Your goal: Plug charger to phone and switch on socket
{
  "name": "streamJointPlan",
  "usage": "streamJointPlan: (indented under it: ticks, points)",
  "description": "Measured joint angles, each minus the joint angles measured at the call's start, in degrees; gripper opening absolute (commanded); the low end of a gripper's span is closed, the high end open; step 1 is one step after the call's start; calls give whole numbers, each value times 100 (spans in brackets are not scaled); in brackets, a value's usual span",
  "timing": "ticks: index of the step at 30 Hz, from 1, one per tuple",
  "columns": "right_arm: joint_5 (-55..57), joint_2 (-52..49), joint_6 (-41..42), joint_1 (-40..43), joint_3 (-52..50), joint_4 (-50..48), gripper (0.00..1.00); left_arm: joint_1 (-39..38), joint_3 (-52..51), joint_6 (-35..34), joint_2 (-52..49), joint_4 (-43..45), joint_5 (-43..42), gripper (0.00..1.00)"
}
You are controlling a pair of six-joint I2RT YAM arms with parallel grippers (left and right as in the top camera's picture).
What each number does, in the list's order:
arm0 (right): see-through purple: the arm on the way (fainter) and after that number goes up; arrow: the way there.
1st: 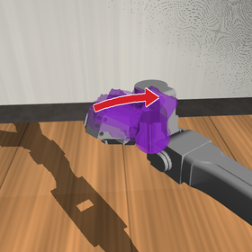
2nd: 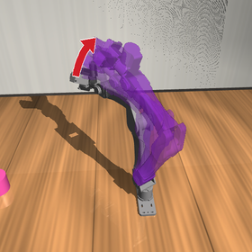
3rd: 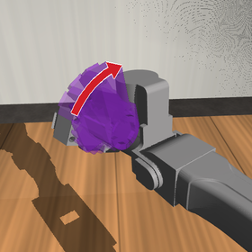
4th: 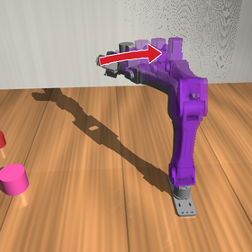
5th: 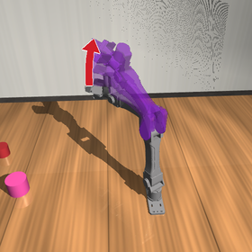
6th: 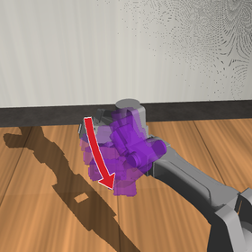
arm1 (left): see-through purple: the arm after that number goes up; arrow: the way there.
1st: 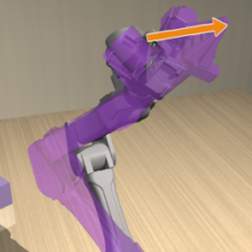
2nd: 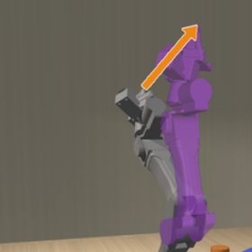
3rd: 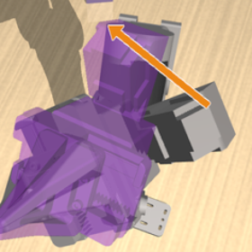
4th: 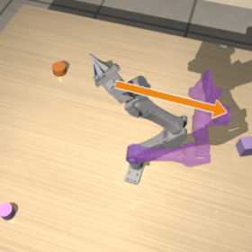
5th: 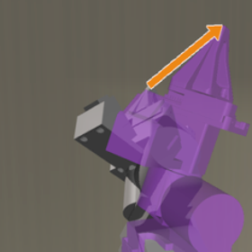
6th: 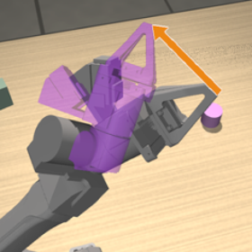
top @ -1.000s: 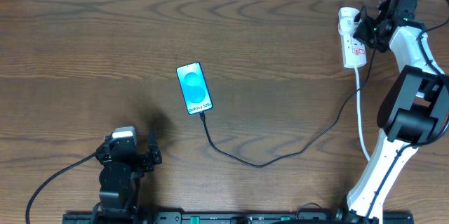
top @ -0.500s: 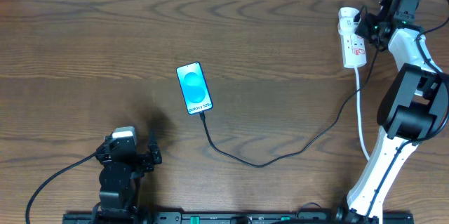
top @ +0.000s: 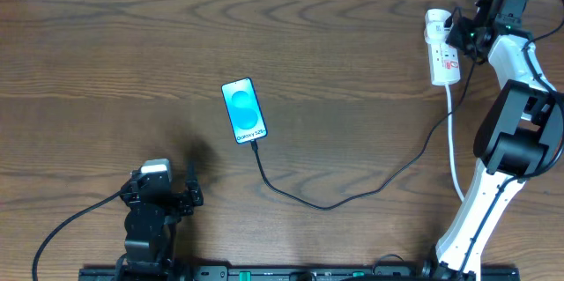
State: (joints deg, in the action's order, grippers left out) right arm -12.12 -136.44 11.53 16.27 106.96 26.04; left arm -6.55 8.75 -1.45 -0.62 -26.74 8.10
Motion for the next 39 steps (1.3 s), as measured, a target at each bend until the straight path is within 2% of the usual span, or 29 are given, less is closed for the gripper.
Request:
streamJointPlan:
  ticks: [9,15,20,24,34,39]
  points:
    - [737,815,216,-254,-140,929,1,0,0,0,0,0,0,93]
    - [1661,2553,323,-402,-142,1344,1,0,0,0,0,0,0,93]
    - [1781,4015,341,-415,-111,1954,1,0,0,0,0,0,0,93]
    - [1744,4789,330,-529,-87,2712,1,0,0,0,0,0,0,93]
    - [538,5272,-404,-914,-94,5206,1,0,0,0,2,2,0,93]
    - [282,5329,-568,-1185,-199,5796,1,0,0,0,2,0,0,93]
